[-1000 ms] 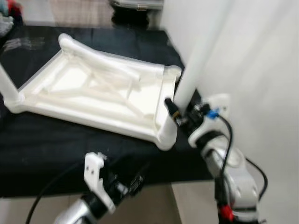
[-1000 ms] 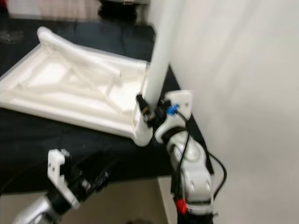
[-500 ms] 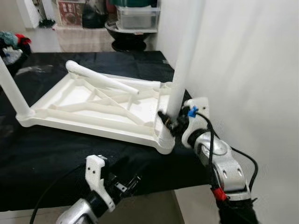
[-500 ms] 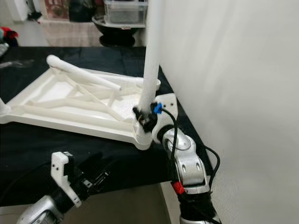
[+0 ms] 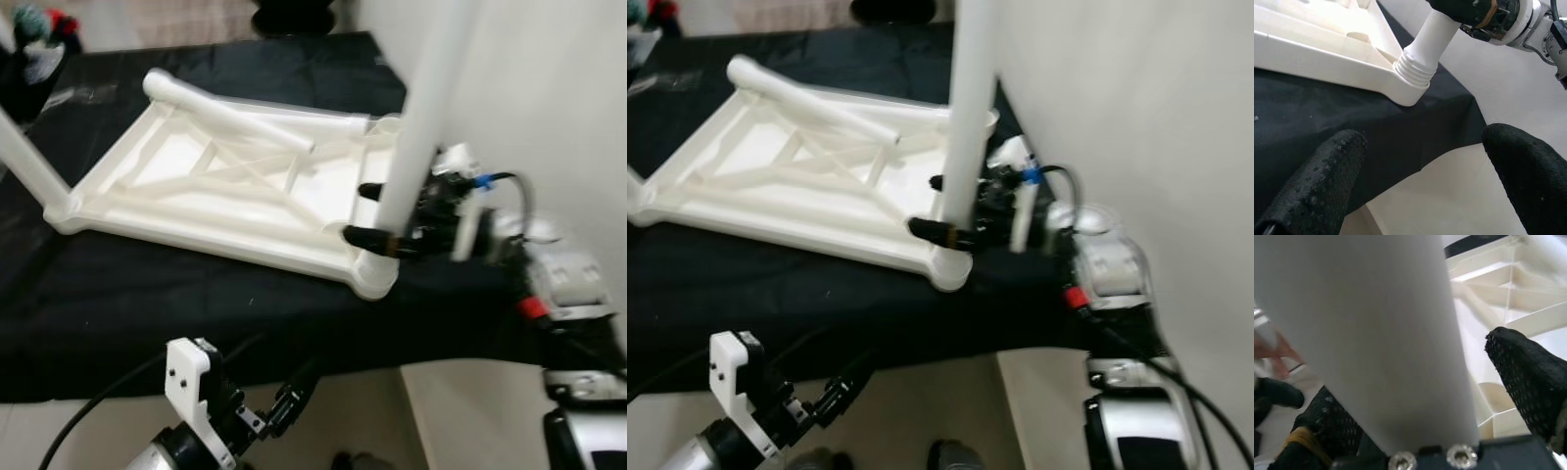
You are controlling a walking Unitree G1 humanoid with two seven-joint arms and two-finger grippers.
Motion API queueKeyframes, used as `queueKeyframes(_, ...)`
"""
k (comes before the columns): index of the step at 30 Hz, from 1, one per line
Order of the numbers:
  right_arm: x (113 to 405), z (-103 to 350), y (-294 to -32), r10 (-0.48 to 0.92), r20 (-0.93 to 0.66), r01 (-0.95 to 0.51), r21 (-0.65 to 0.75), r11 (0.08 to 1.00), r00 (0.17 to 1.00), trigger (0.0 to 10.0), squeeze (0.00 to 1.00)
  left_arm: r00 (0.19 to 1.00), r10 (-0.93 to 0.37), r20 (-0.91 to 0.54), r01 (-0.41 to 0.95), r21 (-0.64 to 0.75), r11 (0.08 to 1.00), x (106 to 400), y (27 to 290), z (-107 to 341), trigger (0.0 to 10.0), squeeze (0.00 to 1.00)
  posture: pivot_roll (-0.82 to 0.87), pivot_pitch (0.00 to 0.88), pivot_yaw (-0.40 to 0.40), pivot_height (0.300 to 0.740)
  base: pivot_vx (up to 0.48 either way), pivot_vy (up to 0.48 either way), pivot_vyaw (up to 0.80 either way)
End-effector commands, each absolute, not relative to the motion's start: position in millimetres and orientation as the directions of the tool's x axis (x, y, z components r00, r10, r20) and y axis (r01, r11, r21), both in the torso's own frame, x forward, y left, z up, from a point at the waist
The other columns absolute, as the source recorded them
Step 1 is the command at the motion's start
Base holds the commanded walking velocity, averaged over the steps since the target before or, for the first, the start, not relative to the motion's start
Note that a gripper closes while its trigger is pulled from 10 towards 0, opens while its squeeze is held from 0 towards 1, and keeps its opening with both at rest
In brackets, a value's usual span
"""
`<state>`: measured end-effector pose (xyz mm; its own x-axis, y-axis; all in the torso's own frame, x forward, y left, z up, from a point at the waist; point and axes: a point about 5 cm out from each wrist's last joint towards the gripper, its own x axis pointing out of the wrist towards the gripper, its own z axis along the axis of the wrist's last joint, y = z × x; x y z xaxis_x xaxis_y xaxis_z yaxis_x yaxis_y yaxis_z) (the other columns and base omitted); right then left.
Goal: Building children table
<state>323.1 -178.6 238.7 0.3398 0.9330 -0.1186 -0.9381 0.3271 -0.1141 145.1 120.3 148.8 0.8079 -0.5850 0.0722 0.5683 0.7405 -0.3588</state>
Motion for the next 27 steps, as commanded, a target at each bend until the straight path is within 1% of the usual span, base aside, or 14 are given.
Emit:
queueKeyframes(1,325,248,-183,0.953,-0.109,-0.956,-0.112,0.27,0.282,10.0,0.0,0.803,-0.593,0.049,0.568,-0.363,0.739,139,122,150,10.0,0.0,0.1,0.281,-0.012,0.74,0.0,0.0,0.0)
queueKeyframes(5,336,277,-192,0.962,-0.01,-0.949,-0.167,0.267,0.272,10.0,0.0,0.8,-0.599,0.041,0.57,-0.366,0.736,135,123,151,10.0,0.0,0.1,0.281,-0.009,0.74,0.0,0.0,0.0)
queueKeyframes(7,336,277,-192,0.962,-0.01,-0.949,-0.167,0.267,0.272,10.0,0.0,0.8,-0.599,0.041,0.57,-0.366,0.736,135,123,151,10.0,0.0,0.1,0.281,-0.009,0.74,0.0,0.0,0.0)
queueKeyframes(8,337,285,-195,0.964,0.014,-0.946,-0.189,0.264,0.266,2.8,0.0,0.8,-0.599,0.04,0.57,-0.366,0.736,135,123,151,10.0,0.0,0.1,0.276,-0.01,0.74,0.0,0.0,0.0)
queueKeyframes(9,339,290,-198,0.968,0.024,-0.946,-0.207,0.25,0.25,0.0,0.0,0.8,-0.599,0.037,0.568,-0.366,0.737,135,122,151,10.0,0.0,0.1,0.268,-0.012,0.74,0.0,0.0,0.0)
queueKeyframes(14,334,287,-201,0.974,0.006,-0.947,-0.233,0.221,0.226,0.0,0.0,0.801,-0.597,0.037,0.567,-0.367,0.737,140,121,148,10.0,0.0,0.08,0.24,-0.015,0.74,0.0,0.0,0.0)
queueKeyframes(15,331,285,-202,0.975,0.007,-0.948,-0.23,0.219,0.224,0.0,0.0,0.801,-0.598,0.037,0.567,-0.368,0.737,142,120,146,10.0,0.0,0.07,0.216,-0.024,0.74,0.0,0.0,0.0)
queueKeyframes(19,328,280,-204,0.969,-0.011,-0.943,-0.236,0.236,0.245,0.0,0.0,0.801,-0.598,0.038,0.567,-0.371,0.736,146,118,143,10.0,0.0,0.05,0.199,-0.033,0.74,0.0,0.0,0.0)
queueKeyframes(20,322,274,-205,0.947,-0.043,-0.92,-0.254,0.298,0.319,0.0,0.0,0.802,-0.596,0.047,0.567,-0.374,0.734,151,116,141,10.0,0.0,0.03,0.187,-0.043,0.74,0.0,0.0,0.0)
queueKeyframes(21,322,274,-205,0.947,-0.043,-0.92,-0.254,0.298,0.319,0.0,0.0,0.802,-0.596,0.047,0.567,-0.374,0.734,151,116,141,10.0,0.0,0.03,0.187,-0.043,0.74,0.0,0.0,0.0)
queueKeyframes(23,312,263,-199,0.927,-0.048,-0.907,-0.232,0.352,0.372,0.0,0.0,0.802,-0.594,0.054,0.568,-0.378,0.732,156,113,138,10.0,0.0,0.0,0.17,-0.06,0.74,0.0,0.0,0.0)
queueKeyframes(24,302,227,-167,0.82,-0.095,-0.822,-0.155,0.549,0.565,0.0,0.0,0.804,-0.592,0.059,0.567,-0.378,0.732,162,110,135,10.0,0.0,-0.01,0.144,-0.107,0.74,0.0,0.0,0.0)
queueKeyframes(26,302,227,-167,0.82,-0.095,-0.822,-0.155,0.549,0.565,0.0,0.0,0.804,-0.592,0.059,0.567,-0.378,0.732,162,110,135,10.0,0.0,-0.01,0.144,-0.107,0.74,0.0,0.0,0.0)
queueKeyframes(27,300,204,-150,0.663,-0.118,-0.674,-0.122,0.729,0.739,0.0,0.0,0.806,-0.589,0.061,0.565,-0.378,0.734,165,109,134,10.0,0.0,-0.02,0.136,-0.113,0.74,0.0,0.0,0.0)
